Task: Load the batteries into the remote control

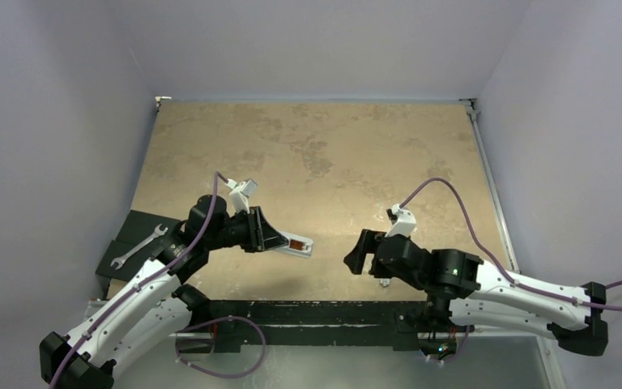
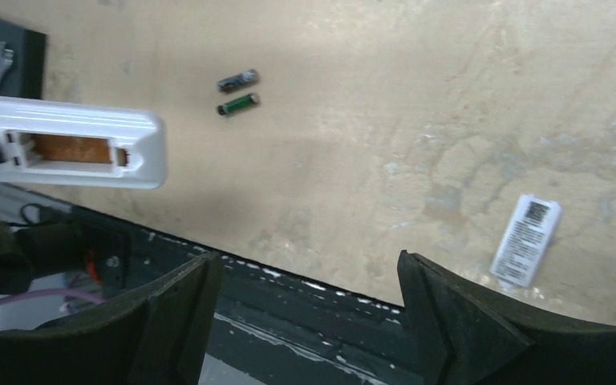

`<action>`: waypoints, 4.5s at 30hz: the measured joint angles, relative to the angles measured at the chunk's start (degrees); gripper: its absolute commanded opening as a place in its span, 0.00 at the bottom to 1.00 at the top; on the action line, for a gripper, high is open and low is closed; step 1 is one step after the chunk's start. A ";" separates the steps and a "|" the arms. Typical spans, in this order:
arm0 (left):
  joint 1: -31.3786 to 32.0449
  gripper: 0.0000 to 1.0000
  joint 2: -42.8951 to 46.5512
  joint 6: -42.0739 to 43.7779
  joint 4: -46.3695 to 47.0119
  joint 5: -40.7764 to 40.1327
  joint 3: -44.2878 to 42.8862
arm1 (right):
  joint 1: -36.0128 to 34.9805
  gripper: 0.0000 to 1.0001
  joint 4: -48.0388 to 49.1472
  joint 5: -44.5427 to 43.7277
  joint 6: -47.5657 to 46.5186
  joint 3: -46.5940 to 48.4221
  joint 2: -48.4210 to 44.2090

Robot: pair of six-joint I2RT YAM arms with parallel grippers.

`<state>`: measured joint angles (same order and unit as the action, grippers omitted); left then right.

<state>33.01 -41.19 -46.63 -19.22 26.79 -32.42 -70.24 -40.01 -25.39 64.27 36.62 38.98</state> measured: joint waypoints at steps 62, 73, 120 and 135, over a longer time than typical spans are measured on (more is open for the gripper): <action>0.00 0.00 1.70 2.16 1.95 3.76 2.86 | 6.43 0.79 -7.69 -0.46 10.40 -6.14 22.21; 0.00 0.00 2.32 2.27 1.92 4.35 2.97 | 7.87 0.69 -5.49 -0.44 10.32 -6.14 22.51; 0.00 0.00 2.36 2.71 0.72 4.52 2.99 | 24.70 0.21 1.90 -1.86 -13.09 7.63 36.59; 0.00 0.00 1.25 -1.97 5.70 5.99 7.13 | 35.60 0.24 12.50 3.82 -29.31 12.22 48.09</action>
<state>33.01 -39.94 -48.60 -13.52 32.77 -25.30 -34.63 -27.51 -21.56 34.96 48.84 87.07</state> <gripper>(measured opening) 0.247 0.329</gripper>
